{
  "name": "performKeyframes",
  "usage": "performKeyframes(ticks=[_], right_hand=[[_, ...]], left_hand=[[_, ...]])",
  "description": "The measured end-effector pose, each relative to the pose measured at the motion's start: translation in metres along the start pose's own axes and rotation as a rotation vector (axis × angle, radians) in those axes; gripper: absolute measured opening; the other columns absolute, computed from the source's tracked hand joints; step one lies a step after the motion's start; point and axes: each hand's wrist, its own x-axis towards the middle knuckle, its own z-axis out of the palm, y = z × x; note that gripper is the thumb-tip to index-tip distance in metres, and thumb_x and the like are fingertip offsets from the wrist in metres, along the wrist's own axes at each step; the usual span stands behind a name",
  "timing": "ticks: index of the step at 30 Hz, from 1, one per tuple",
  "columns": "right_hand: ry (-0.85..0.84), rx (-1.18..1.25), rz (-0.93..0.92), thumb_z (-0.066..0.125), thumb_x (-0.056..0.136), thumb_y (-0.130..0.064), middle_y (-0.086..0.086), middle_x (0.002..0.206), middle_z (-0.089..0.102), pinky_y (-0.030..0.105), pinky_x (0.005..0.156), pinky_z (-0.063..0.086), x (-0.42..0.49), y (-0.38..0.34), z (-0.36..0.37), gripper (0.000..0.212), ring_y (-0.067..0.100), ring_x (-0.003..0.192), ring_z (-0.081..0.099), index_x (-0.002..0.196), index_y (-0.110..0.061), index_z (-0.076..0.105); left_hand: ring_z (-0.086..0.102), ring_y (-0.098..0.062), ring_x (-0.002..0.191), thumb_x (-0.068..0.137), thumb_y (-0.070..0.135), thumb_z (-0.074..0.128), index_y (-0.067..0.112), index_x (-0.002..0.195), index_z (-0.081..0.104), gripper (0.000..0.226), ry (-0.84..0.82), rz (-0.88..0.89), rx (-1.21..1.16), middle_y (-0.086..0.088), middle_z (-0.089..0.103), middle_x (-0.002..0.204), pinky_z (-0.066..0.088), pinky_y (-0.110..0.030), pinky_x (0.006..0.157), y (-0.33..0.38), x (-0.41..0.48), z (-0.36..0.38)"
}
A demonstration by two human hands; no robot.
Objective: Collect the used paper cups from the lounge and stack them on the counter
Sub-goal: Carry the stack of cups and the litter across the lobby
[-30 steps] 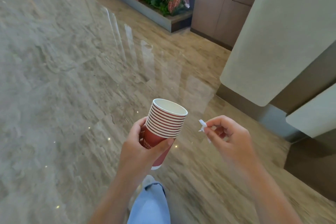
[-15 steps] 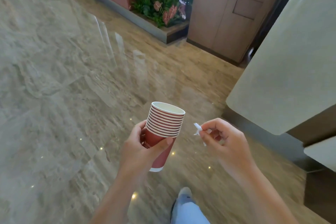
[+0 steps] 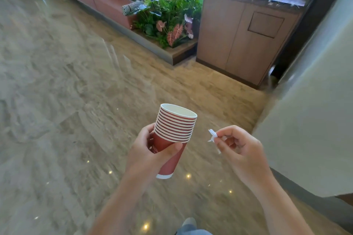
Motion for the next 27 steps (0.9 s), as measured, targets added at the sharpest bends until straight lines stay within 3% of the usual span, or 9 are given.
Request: performKeyframes(ticks=[5,11,15,27], right_hand=[[0.082,-0.006,0.053,0.068,0.078,-0.007,-0.011,0.067,0.064,0.019,0.054,0.041,0.078,0.027,-0.018,0.026,0.019,0.056,0.054,0.068,-0.029,0.061],[0.139,-0.015,0.158,0.068,0.078,-0.003,-0.003,0.069,0.066,0.018,0.053,0.043,0.151,0.075,-0.023,0.026,0.011,0.053,0.054,0.071,-0.027,0.062],[0.212,-0.047,0.192,0.068,0.077,-0.004,-0.008,0.063,0.064,0.009,0.051,0.037,0.228,0.099,-0.019,0.027,0.006,0.051,0.053,0.067,-0.028,0.061],[0.251,-0.039,0.122,0.067,0.078,-0.004,-0.003,0.069,0.066,0.017,0.052,0.045,0.500,0.099,0.006,0.016,0.018,0.055,0.056,0.074,-0.018,0.064]], left_hand=[[0.067,-0.008,0.092,0.037,0.052,0.084,0.051,0.095,0.061,0.062,-0.069,-0.011,-0.003,0.016,0.071,0.095,0.053,-0.030,0.077,0.013,0.081,0.042],[0.067,-0.008,0.091,0.036,0.051,0.083,0.037,0.103,0.060,0.072,-0.130,-0.044,0.006,0.014,0.071,0.094,0.053,-0.030,0.077,0.014,0.185,0.084],[0.067,-0.008,0.093,0.037,0.049,0.083,0.034,0.107,0.059,0.075,-0.190,-0.055,-0.007,0.014,0.071,0.098,0.053,-0.030,0.077,0.016,0.270,0.105],[0.065,-0.004,0.093,0.040,0.048,0.082,0.036,0.109,0.057,0.074,-0.285,0.023,-0.002,0.016,0.068,0.100,0.053,-0.025,0.075,0.071,0.529,0.147]])
